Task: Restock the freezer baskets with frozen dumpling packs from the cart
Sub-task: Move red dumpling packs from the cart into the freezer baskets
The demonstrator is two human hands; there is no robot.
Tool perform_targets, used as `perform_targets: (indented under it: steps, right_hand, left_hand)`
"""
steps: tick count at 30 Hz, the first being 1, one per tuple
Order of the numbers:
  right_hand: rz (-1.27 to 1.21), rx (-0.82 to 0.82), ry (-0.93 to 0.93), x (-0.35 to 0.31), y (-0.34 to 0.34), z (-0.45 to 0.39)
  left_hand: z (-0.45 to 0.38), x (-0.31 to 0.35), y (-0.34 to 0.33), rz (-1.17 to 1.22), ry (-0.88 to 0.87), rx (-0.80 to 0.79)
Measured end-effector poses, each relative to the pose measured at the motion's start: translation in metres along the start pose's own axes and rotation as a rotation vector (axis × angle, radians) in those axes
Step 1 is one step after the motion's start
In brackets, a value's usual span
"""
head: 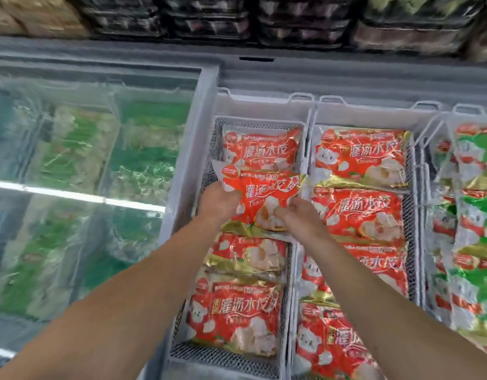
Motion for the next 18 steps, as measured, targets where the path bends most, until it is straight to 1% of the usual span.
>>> perform_targets:
  steps: [3,6,9,13,16,18]
  right_hand:
    - [-0.012,-0.055,0.003,-0.010,-0.007,-0.044]
    - [-0.064,-0.086,0.012,-0.017,-0.015,-0.071]
    - [-0.035,-0.098,-0.004,-0.010,-0.017,-0.086]
    - [0.033,-0.096,-0.035,-0.002,-0.006,-0.071]
    - [0.093,-0.070,-0.023,-0.002,0.003,-0.042]
    - [0.089,-0.034,0.018,-0.005,0.008,-0.012]
  left_hand:
    - [-0.032,0.013,-0.004,-0.015,-0.017,0.025]
    - [-0.054,0.016,-0.006,-0.023,-0.040,0.057]
    - [-0.064,0.012,-0.016,-0.097,-0.034,0.007]
    - [-0.055,0.001,-0.019,-0.104,0.003,-0.051]
    - [-0.036,0.002,-0.012,-0.075,-0.015,-0.072]
    - [-0.011,0.005,-0.001,-0.074,-0.053,-0.078]
Point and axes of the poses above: each hand's wrist, its own z-axis away from the middle knuckle, its own y-axis out of the back of the hand, x = y × z, the point moved 10 cm from there along -z, towards the middle knuckle, and after that the axes turned 6 degrees about -x, right-handed, at the moved point
